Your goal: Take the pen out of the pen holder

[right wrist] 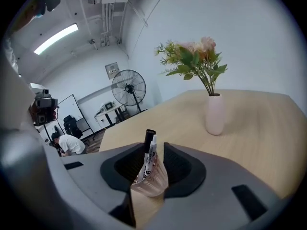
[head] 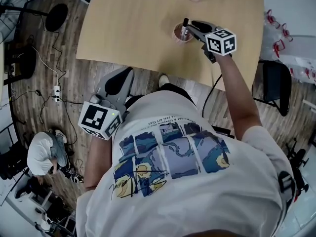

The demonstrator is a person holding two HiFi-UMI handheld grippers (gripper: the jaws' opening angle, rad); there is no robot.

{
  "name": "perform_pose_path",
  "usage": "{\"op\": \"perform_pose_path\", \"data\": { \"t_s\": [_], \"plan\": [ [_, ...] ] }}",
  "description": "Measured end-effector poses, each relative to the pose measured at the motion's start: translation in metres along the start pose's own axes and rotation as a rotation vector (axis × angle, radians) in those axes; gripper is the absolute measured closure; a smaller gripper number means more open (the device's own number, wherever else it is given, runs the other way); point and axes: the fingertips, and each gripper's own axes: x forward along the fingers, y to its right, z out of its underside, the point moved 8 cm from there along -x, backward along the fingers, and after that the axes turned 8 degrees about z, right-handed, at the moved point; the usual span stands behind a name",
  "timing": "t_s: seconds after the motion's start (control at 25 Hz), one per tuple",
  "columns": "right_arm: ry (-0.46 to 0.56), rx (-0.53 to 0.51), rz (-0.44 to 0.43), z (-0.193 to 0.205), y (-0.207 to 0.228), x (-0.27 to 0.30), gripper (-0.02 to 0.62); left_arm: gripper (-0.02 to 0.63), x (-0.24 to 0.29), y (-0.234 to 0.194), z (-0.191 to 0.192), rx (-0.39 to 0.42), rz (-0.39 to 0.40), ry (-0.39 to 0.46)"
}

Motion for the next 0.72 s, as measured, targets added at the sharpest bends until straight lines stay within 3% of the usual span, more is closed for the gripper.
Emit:
{"op": "perform_pose_path", "data": {
  "t_s": [0.24, 0.72],
  "plan": [
    [0.003, -0.010, -0.087, -0.002, -0.001, 0.008, 0.518, 0.597, 0.002, -0.006, 0.001, -0.019, -0.020, -0.007],
    [0.075, -0.038, -0.015, -0.005, -0.006, -0.007, 0.558, 0.597, 0.003, -0.003, 0.000, -0.020, -0.012, -0.011]
  ]
}}
